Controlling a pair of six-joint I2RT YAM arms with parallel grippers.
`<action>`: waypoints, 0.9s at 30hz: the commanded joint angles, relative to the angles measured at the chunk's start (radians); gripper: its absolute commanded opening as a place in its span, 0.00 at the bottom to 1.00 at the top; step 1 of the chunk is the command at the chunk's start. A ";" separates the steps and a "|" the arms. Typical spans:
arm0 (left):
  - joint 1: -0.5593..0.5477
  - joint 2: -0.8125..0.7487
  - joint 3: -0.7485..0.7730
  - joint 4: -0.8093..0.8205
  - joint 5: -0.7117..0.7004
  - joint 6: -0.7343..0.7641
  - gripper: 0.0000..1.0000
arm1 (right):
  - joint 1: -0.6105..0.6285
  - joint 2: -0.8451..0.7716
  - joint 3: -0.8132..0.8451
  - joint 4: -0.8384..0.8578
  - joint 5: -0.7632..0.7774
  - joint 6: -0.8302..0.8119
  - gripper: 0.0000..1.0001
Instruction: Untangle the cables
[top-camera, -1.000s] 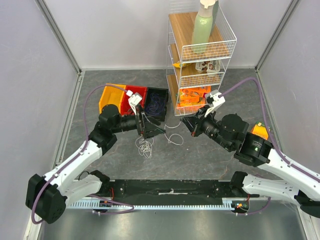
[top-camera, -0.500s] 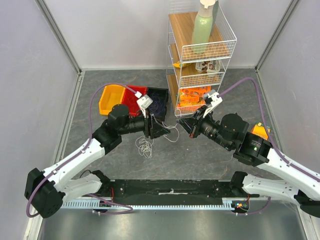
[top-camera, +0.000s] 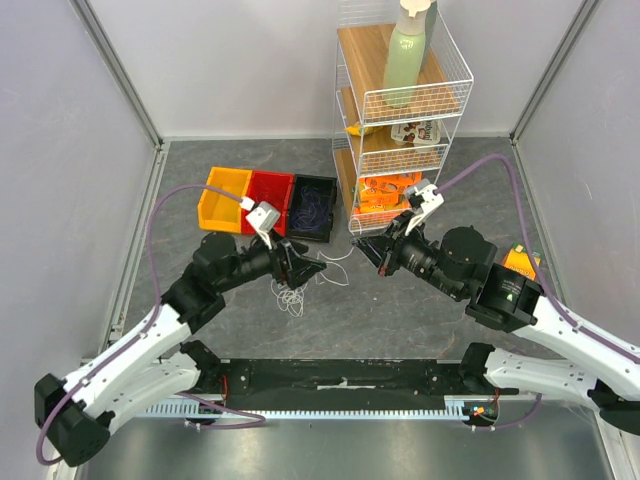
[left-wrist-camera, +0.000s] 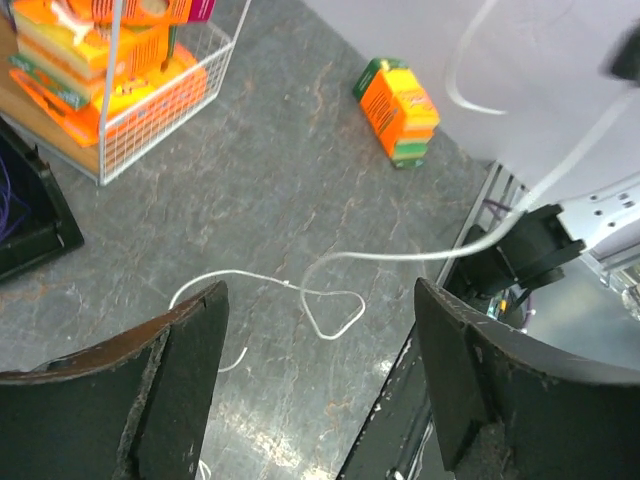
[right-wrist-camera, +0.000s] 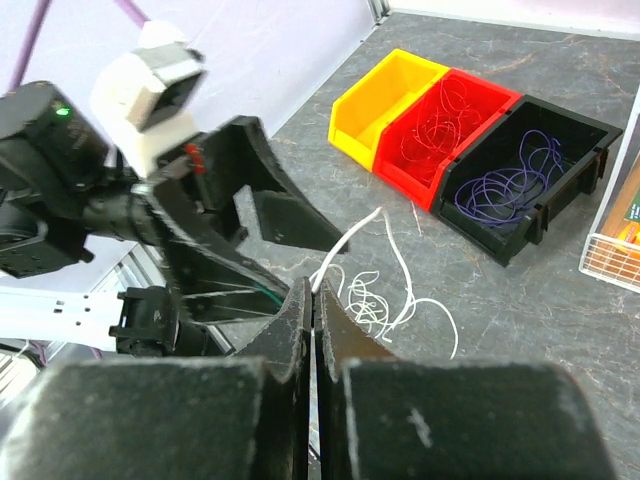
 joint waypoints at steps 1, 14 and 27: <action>-0.003 0.120 0.036 0.053 -0.019 -0.023 0.79 | 0.003 0.017 0.032 0.049 -0.037 0.006 0.00; 0.008 0.157 0.172 -0.160 -0.429 -0.075 0.02 | 0.004 0.007 0.018 -0.074 0.079 0.001 0.62; 0.598 0.288 0.430 -0.489 -0.507 -0.281 0.02 | 0.004 -0.027 -0.005 -0.140 0.133 -0.026 0.68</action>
